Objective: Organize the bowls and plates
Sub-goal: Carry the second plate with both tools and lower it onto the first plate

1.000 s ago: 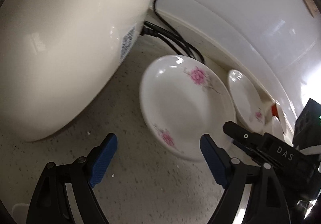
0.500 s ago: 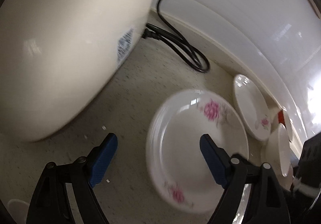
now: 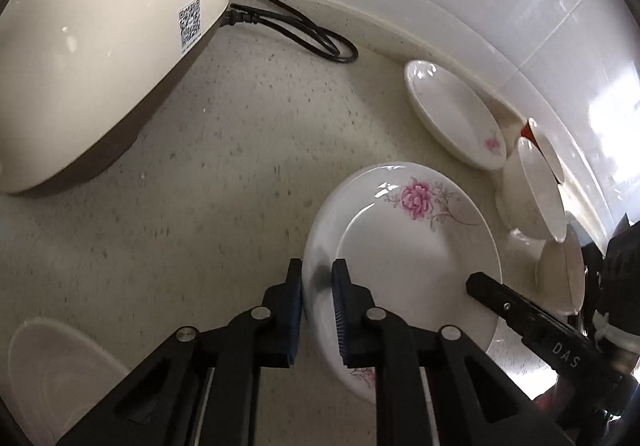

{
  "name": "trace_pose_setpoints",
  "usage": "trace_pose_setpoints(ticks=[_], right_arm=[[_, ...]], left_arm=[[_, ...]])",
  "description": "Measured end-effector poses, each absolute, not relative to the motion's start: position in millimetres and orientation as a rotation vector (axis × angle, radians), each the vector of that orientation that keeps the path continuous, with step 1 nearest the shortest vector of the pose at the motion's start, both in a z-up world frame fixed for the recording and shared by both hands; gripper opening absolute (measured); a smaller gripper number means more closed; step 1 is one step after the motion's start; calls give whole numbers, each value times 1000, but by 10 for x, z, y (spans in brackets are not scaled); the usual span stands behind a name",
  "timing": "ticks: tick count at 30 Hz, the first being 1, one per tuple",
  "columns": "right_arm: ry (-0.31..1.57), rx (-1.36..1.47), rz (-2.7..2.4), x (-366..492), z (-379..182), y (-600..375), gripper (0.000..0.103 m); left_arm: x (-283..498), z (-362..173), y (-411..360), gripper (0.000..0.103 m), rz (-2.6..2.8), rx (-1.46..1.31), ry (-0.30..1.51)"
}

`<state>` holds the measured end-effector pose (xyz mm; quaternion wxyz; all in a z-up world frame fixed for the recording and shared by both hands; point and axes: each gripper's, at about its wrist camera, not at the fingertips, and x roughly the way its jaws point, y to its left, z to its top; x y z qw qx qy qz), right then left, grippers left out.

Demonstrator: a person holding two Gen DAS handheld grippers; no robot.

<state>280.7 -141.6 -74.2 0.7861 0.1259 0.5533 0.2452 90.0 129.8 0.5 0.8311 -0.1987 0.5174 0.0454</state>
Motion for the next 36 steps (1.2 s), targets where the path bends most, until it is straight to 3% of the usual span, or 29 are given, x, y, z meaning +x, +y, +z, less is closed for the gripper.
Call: trace_pose_setpoints(ticks=[7, 9, 18, 21, 23, 28, 31, 33, 34, 36], right_arm=[[1206, 298, 536, 2596, -693, -1601, 13], [1196, 304, 545, 2521, -656, -1634, 12], [1207, 202, 571, 2367, -638, -1532, 11], [1204, 203, 568, 2354, -648, -1591, 11], [1202, 208, 563, 2335, -656, -1656, 11], [1199, 209, 562, 2339, -654, -1759, 11], [1200, 208, 569, 2357, -657, -1761, 11], [1201, 210, 568, 2367, -660, -1765, 12], [1196, 216, 553, 2373, -660, -1794, 12], [1198, 253, 530, 2409, -678, -1878, 12]], left_arm=[[659, 250, 1189, 14, 113, -372, 1057], [569, 326, 1146, 9, 85, -382, 1035], [367, 405, 1062, 12, 162, -365, 1026], [400, 370, 1188, 22, 225, -393, 1050], [484, 281, 1183, 45, 215, -397, 1094], [617, 86, 996, 54, 120, -386, 1142], [636, 62, 845, 50, 12, -393, 1139], [618, 63, 784, 34, 36, -341, 1139], [605, 50, 793, 20, 40, -337, 1138], [581, 30, 846, 16, 17, -399, 1134]])
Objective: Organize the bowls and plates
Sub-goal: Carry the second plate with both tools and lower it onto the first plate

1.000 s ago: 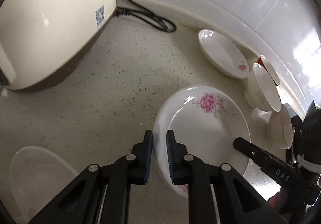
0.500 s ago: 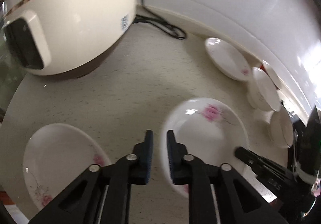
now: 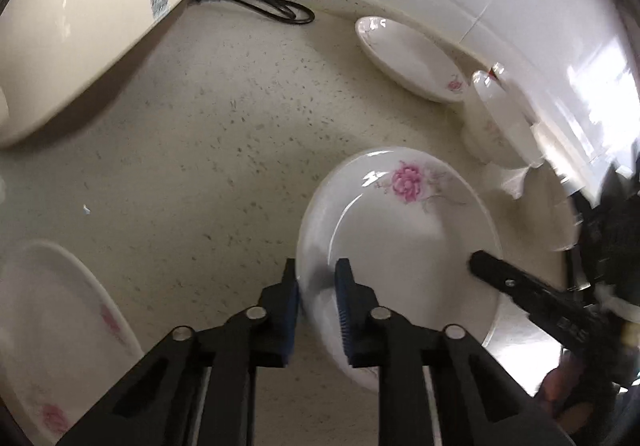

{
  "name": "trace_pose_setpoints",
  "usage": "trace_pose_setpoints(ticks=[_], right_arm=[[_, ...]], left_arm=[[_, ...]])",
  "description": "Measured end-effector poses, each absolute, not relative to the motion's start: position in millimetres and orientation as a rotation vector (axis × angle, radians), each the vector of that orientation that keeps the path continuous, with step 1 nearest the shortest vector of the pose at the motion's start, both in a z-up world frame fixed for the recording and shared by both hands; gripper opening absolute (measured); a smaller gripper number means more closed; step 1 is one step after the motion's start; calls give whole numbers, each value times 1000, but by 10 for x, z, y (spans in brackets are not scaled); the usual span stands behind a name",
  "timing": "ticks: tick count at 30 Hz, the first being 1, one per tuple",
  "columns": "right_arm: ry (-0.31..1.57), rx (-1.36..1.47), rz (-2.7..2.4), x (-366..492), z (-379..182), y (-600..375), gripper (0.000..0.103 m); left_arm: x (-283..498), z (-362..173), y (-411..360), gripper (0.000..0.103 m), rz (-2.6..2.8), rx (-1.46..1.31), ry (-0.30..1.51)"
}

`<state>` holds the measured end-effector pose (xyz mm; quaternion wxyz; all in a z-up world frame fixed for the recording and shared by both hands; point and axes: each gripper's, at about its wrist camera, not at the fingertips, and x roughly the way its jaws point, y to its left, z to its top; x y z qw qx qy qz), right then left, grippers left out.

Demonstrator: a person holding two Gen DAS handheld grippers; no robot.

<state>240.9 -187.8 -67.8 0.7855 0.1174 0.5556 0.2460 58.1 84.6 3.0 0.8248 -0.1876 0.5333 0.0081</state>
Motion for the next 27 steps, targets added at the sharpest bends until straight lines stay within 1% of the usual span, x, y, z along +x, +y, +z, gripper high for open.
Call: trace_pose_setpoints(ticks=[7, 14, 18, 27], right_arm=[[1210, 299, 551, 2380, -697, -1923, 13], [1155, 316, 627, 2291, -510, -1772, 13], [1143, 320, 684, 2237, -442, -1563, 13], [1151, 235, 847, 2028, -366, -832, 13]], left_arm=[[385, 156, 872, 15, 52, -370, 1086], [118, 388, 1100, 15, 126, -397, 1017], [-105, 509, 1301, 15, 199, -408, 975], [-693, 561, 1894, 15, 358, -499, 929]])
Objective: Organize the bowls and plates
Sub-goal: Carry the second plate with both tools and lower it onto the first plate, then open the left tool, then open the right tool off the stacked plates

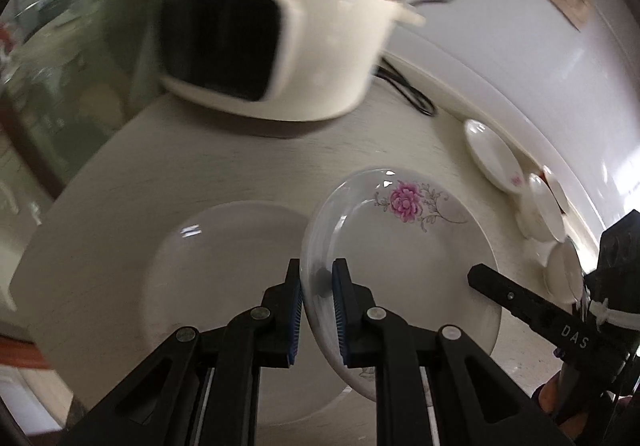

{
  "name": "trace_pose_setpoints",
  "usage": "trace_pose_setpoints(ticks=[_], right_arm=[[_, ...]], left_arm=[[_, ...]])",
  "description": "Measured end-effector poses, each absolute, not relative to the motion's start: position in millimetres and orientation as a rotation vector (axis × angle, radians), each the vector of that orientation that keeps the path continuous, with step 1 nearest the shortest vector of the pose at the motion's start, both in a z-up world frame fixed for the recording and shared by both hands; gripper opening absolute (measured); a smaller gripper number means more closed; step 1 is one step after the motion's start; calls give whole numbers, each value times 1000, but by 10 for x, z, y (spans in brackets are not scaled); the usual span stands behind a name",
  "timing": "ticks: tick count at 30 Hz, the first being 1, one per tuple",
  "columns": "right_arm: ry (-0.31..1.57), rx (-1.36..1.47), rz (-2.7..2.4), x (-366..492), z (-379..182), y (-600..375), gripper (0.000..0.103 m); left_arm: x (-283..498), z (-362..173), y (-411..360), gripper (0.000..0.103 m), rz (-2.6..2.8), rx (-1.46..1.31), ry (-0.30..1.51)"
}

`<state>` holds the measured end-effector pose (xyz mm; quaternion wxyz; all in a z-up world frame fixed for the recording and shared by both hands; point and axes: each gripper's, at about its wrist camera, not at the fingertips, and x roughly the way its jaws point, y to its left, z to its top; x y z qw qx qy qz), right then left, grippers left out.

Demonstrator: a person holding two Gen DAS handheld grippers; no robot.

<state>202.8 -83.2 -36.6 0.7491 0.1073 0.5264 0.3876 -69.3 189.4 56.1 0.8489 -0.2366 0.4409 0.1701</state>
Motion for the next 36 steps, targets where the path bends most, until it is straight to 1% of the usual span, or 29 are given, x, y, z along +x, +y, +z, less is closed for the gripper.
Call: trace_pose_setpoints(ticks=[8, 26, 36], right_arm=[[1156, 167, 942, 1836, -352, -368, 13], [1156, 116, 1001, 1725, -373, -43, 13], [1170, 33, 1018, 1674, -467, 113, 13]], left_arm=[[-998, 584, 2138, 15, 427, -528, 905], [-1246, 590, 2304, 15, 489, -552, 888], [-1270, 434, 2333, 17, 510, -543, 928]])
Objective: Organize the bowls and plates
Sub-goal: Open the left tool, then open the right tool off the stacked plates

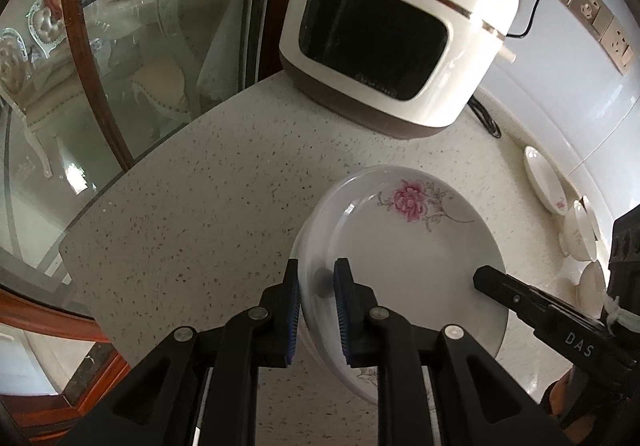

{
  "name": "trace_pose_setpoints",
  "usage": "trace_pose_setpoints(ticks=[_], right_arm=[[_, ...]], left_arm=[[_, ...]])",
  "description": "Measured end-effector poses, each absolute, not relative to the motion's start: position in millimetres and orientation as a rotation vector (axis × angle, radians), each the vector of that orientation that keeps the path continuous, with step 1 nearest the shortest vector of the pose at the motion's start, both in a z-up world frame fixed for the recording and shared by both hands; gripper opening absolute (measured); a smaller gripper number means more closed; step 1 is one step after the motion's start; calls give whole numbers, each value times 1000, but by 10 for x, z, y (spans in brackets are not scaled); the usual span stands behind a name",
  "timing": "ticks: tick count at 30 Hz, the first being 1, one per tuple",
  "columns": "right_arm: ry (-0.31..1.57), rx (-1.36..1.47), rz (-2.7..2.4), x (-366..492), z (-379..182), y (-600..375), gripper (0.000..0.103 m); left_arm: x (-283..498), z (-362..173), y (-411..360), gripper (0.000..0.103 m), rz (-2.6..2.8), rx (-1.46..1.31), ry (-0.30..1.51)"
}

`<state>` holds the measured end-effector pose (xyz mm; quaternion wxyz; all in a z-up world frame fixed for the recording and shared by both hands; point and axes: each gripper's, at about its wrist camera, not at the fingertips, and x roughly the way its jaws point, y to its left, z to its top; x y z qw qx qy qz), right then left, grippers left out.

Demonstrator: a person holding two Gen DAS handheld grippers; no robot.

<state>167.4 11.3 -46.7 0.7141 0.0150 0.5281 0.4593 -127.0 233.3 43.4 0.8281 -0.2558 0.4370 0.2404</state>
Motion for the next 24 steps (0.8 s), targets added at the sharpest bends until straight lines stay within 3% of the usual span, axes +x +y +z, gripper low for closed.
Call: trace_pose_setpoints(ticks=[24], right_arm=[[1117, -114, 1044, 1606, -459, 259, 14]], left_arm=[[-1153, 332, 2284, 19, 565, -427, 984]])
